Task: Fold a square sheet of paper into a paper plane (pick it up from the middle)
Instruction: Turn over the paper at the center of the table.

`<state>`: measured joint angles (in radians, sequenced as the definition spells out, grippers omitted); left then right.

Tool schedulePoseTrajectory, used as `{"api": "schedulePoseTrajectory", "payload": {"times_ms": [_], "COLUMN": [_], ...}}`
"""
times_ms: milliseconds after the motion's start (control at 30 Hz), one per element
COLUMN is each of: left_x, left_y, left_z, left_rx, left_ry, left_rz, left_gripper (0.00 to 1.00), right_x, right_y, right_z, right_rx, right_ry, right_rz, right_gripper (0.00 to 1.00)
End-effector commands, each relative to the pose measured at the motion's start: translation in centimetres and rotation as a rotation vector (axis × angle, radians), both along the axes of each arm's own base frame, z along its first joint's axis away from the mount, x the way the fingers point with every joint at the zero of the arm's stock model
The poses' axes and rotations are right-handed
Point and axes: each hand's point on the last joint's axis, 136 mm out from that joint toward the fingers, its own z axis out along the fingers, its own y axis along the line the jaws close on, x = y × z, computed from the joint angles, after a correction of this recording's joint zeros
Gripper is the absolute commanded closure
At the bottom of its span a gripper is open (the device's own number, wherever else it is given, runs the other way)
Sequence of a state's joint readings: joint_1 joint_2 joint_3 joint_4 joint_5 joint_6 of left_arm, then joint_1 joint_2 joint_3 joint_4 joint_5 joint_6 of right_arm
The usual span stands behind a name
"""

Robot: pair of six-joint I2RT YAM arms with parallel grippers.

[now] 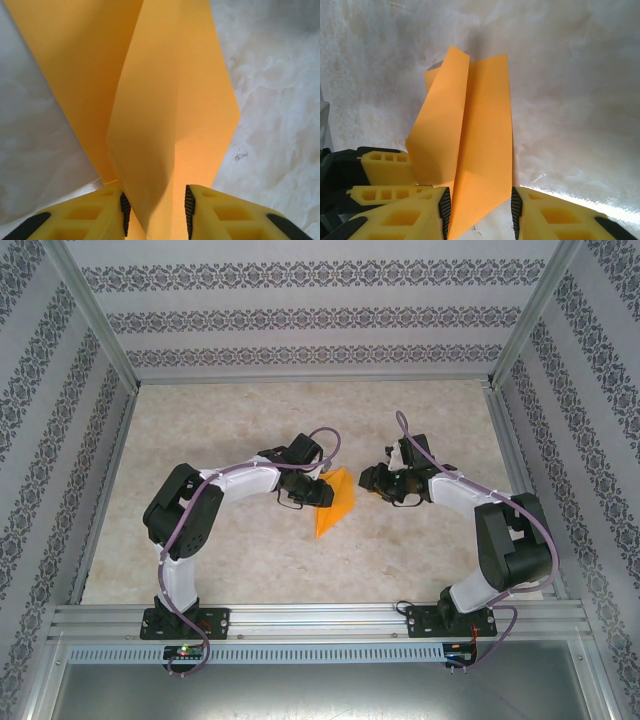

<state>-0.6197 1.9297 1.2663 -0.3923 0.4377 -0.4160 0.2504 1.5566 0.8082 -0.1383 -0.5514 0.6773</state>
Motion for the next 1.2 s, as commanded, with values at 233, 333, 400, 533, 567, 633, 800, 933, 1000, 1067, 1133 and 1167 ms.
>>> {"api": "schedulePoseTrajectory", "payload": {"times_ms": [233,333,400,533,567,633,800,933,1000,1067,1133,1167], "left_x": [0.3,0.5,0.5,0.4,0.4,0.4,0.7,1.1,1.4,1.8,2.1,2.1], "left_y": [-1.1,-0.9,-1.0,-1.6,-1.7,-1.8,-1.9,-1.9,-1.8,-1.6,-1.6,-1.6], "left_z": [-0.8,-0.6,-0.4,0.6,0.9,2.0,4.9,7.4,8.4,9.3,10.6,11.2], "left_rx": [-0.033,-0.029,-0.046,-0.094,-0.105,-0.129,-0.215,-0.284,-0.306,-0.331,-0.375,-0.394], "left_ry": [0.031,0.029,0.036,0.041,0.041,0.032,0.011,-0.013,-0.027,-0.041,-0.057,-0.062], "left_rz": [-0.022,-0.02,-0.021,-0.031,-0.033,-0.038,-0.043,-0.043,-0.038,-0.025,-0.017,-0.019], "left_gripper": [0.77,0.81,0.87,0.94,0.95,0.95,0.95,0.95,0.95,0.95,0.95,0.94], "right_x": [-0.5,-0.7,-0.9,-1.2,-1.2,-1.0,-0.3,0.7,0.9,1.0,1.1,1.2], "right_y": [0.3,0.5,0.7,0.8,0.9,1.3,2.1,2.4,2.6,2.7,2.8,2.8], "right_z": [-0.1,-0.1,-0.2,-0.1,-0.1,0.2,1.4,3.1,3.9,4.4,5.0,5.2], "right_rx": [0.048,0.063,0.068,0.088,0.101,0.135,0.22,0.298,0.319,0.331,0.347,0.356], "right_ry": [0.006,0.012,0.013,0.012,0.013,0.007,-0.015,-0.041,-0.052,-0.056,-0.068,-0.071], "right_rz": [0.004,0.004,0.008,0.009,0.007,0.004,0.001,-0.012,-0.008,-0.009,-0.014,-0.016], "right_gripper": [0.6,0.6,0.6,0.59,0.59,0.59,0.57,0.56,0.55,0.55,0.54,0.53]}}
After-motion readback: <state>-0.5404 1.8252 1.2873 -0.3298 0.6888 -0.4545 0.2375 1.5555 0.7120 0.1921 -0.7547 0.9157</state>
